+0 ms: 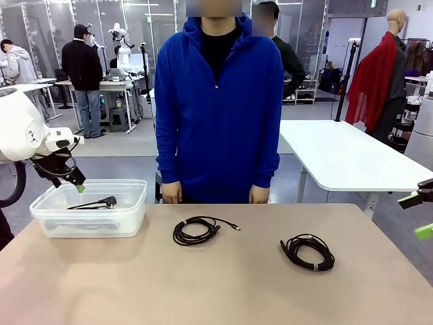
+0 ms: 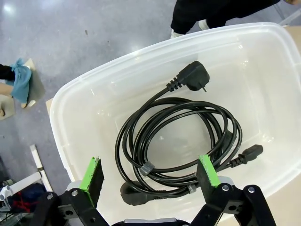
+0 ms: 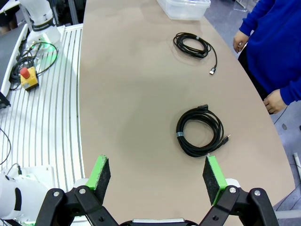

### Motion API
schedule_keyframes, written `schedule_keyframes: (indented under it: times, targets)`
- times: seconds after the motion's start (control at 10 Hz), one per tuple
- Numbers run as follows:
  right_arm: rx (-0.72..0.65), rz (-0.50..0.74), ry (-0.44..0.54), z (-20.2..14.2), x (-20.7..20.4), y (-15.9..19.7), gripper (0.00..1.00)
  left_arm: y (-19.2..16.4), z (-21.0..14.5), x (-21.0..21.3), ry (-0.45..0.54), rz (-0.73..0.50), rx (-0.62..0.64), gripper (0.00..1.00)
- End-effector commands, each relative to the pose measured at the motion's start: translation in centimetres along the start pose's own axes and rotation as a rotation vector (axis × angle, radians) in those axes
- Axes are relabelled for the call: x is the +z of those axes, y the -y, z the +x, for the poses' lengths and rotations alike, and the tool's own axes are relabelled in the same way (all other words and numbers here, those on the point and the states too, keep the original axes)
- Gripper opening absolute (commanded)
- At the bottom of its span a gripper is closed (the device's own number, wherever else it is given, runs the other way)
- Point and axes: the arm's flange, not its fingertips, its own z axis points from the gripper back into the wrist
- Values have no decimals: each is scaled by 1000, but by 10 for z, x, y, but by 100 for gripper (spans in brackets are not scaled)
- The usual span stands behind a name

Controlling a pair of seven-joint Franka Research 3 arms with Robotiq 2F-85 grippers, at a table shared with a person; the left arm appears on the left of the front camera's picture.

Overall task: Organize and store the cables.
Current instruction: Place the Power Cable into the Organizing box, then place the USB Extension Cable into the Organizing box.

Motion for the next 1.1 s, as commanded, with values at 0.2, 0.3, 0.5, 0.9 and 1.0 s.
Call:
schedule_keyframes:
  times: [0.2, 0.3, 0.5, 0.9, 1.0]
  targets:
    - [3, 1, 8, -1, -1, 0, 100, -2, -1, -1, -2, 1, 3, 100]
    - [3, 1, 8, -1, -1, 0, 100, -2, -1, -1, -2, 1, 3, 100]
    - [3, 1, 8, -1, -1, 0, 100, -2, -1, -1, -2, 1, 3, 100]
    - [3, 1, 8, -1, -1, 0, 100, -2, -1, -1, -2, 1, 3, 100]
    - [3, 1, 8, -1, -1, 0, 100, -2, -1, -1, -2, 1, 3, 100]
